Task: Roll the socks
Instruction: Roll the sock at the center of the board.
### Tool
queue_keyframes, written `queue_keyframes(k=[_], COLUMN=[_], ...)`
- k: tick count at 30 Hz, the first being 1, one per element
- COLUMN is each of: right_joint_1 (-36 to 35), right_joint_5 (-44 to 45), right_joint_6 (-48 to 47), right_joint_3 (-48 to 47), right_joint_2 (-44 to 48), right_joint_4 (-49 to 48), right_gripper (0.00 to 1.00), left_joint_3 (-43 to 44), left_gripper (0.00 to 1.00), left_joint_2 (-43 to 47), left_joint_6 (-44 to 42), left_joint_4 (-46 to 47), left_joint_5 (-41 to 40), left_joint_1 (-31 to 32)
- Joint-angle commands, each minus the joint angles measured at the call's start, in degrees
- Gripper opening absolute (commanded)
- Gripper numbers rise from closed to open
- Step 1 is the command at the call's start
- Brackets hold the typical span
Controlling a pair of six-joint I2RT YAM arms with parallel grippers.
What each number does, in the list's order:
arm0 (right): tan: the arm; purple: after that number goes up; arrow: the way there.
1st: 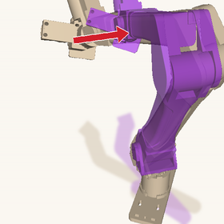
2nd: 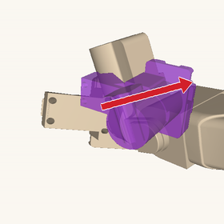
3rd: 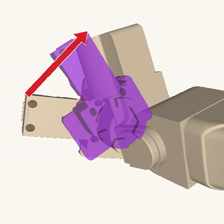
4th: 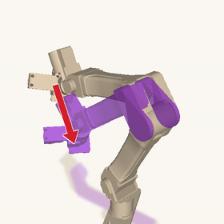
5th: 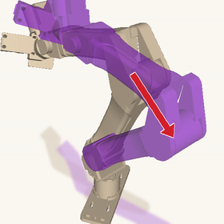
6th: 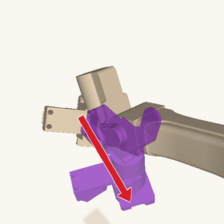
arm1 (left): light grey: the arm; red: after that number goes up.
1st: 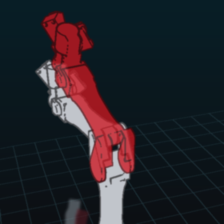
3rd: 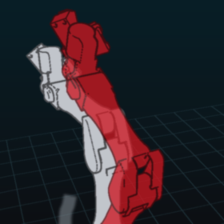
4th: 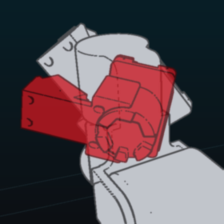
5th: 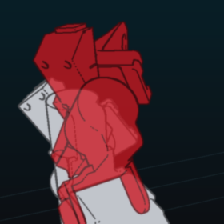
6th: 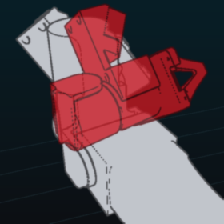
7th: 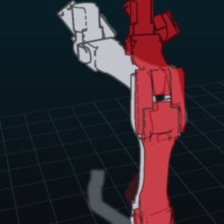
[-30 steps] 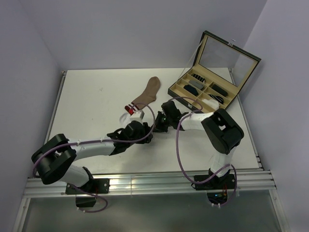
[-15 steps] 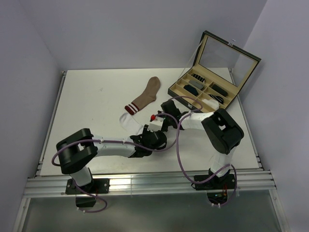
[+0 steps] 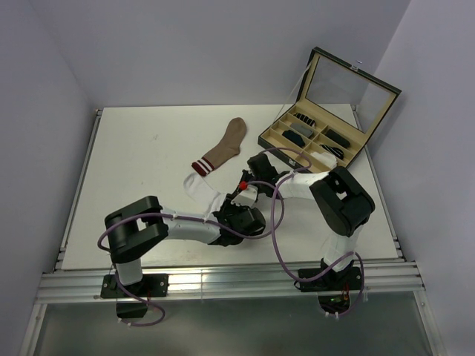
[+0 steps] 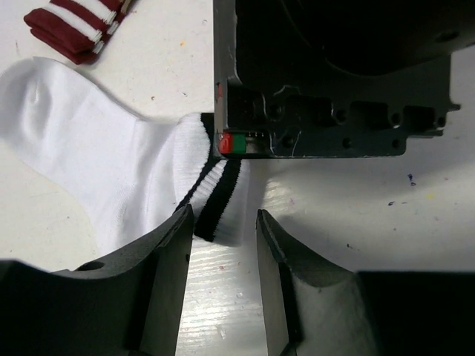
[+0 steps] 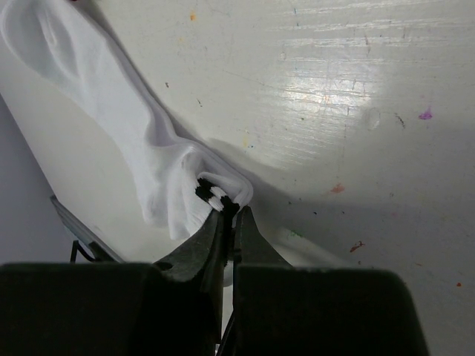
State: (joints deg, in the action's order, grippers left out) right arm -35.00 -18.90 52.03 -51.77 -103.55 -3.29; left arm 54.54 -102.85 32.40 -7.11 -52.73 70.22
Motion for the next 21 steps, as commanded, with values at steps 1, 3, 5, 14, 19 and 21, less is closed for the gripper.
queue_keyframes(k=[1, 3, 5, 14, 19, 21], right_joint_1=[-0.33, -0.33, -0.33, -0.33, -0.33, -0.33], right_joint_5=[0.18, 0.09, -0.18, -0.53, -1.49, -2.02], right_joint_6=[0.18, 0.18, 0.26, 0.35, 0.70, 0.79], right_joint_3=[-1.41, -1.49, -1.58, -1.32, -0.44, 0.09], right_joint_2=[-0.78, -0.95, -1.04, -0.60, 0.10, 0.45], right_joint_4=[-0.67, -0.75, -0.93, -1.19, -3.03, -3.83], right_gripper=[0.00, 0.00, 0.00, 0.00, 0.00, 0.00], left_joint_3=[2.06, 2.06, 2.14, 2.06, 0.74, -0.92], left_gripper=[0.44, 0.44, 0.44, 0.16, 0.00, 0.00], left_joint_2=[-1.56, -2.00, -2.62, -4.55, -2.46, -0.96], left_joint_6=[-1.03, -0.94, -0.94, 0.90, 2.31, 2.58], left_joint_4=[-1.23, -1.06, -1.23, -1.76, -0.63, 0.78], left_joint_5=[-2.12, -1.85, -1.59, 0.17, 0.78, 3.67], left_joint_1=[0.36, 0.45, 0.45, 0.45, 0.19, -0.25])
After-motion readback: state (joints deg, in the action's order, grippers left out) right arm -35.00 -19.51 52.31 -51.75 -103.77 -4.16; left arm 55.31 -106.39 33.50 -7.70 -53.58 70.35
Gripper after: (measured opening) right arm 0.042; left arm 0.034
